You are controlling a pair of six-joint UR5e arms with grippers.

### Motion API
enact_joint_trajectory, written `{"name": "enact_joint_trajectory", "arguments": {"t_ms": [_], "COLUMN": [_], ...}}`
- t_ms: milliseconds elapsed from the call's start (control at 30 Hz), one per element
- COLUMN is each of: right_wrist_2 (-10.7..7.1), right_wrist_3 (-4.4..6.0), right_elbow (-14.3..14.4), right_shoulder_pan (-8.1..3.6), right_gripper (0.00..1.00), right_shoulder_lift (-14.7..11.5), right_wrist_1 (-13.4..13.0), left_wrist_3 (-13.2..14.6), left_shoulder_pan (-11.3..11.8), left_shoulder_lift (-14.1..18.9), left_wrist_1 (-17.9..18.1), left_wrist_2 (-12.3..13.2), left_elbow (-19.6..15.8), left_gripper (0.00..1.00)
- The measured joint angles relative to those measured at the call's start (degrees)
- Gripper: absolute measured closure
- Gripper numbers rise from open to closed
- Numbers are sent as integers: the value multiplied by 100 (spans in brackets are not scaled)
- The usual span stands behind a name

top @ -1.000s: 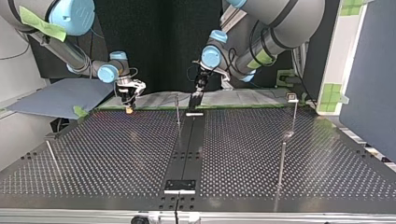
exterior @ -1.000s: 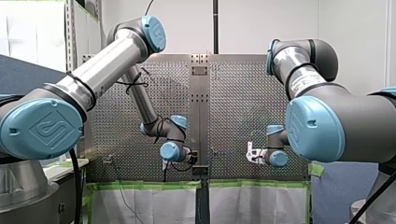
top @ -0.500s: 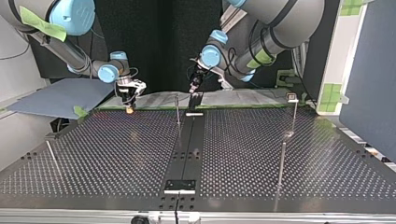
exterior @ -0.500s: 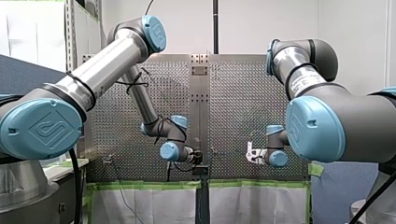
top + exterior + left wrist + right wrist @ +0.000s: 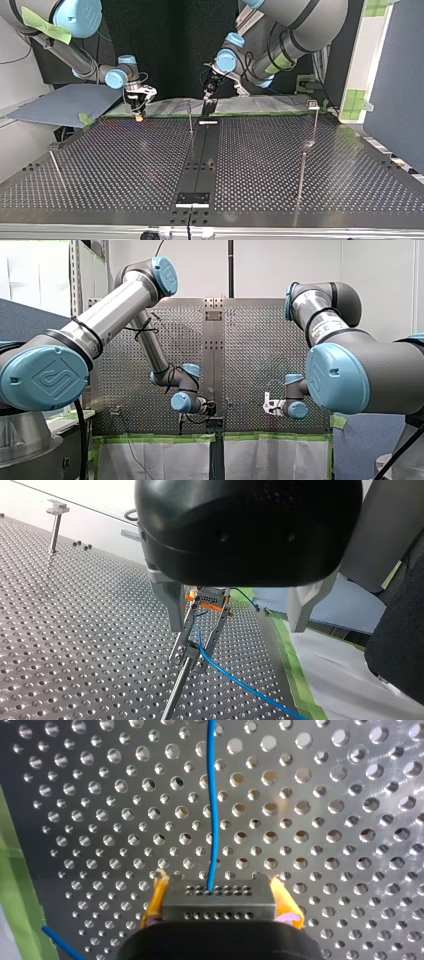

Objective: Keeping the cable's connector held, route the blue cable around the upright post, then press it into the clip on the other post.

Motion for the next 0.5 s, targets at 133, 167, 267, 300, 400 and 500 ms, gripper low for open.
{"name": "enact_joint_trajectory", "arguments": {"t_ms": [133, 167, 267, 300, 400, 500], "right_wrist_2": [0, 0, 0, 0, 0, -1], "right_wrist_3": [0, 0, -1, -1, -5, -8], "right_elbow": [0, 0, 0, 0, 0, 0], "right_shoulder_pan": [0, -1, -5, -7, -11, -3], "right_gripper": [100, 100, 100, 100, 100, 100], "right_shoulder_lift": [2, 2, 4, 4, 5, 5], "right_wrist_1": [0, 1, 12, 20, 31, 34], "left_wrist_3": [3, 5, 49, 85, 99, 38], "left_shoulder_pan": [7, 14, 28, 36, 50, 8], "left_shoulder_lift": [23, 44, 147, 197, 344, 483], "left_wrist_1": [-20, -37, -98, -92, 3, 95], "left_wrist_2": [-30, -59, -180, -233, -382, -523], "left_elbow": [0, -1, -43, -80, -211, -346], "left_gripper": [0, 0, 0, 0, 0, 0]}}
